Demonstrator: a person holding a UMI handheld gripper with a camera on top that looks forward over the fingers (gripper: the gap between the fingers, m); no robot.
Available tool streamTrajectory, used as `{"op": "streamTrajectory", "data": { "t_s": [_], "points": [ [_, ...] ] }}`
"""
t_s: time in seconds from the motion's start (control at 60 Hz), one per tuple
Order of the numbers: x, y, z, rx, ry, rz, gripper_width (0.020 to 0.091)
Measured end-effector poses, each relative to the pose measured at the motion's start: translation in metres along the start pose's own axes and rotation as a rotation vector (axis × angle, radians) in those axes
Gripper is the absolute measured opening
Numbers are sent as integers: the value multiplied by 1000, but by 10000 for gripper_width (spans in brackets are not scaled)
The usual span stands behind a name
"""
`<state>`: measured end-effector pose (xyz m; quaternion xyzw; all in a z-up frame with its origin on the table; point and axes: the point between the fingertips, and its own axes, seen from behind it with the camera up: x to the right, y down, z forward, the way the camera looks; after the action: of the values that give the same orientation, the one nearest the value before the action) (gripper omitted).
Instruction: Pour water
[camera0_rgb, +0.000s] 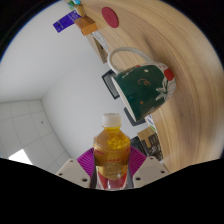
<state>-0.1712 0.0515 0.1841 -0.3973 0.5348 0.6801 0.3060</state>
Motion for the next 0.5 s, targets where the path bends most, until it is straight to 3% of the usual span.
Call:
{"op": "streamTrajectory", "data": {
  "t_s": [0.15, 0.3, 0.45, 0.5],
  "points": [
    [5, 7, 3, -27, 23, -41, 423],
    [-37, 29, -7, -80, -58, -391, 424],
    [-135, 6, -40, 36, -166, -933, 426],
    [-169, -11, -41, 134, -173, -1125, 425]
  ]
}}
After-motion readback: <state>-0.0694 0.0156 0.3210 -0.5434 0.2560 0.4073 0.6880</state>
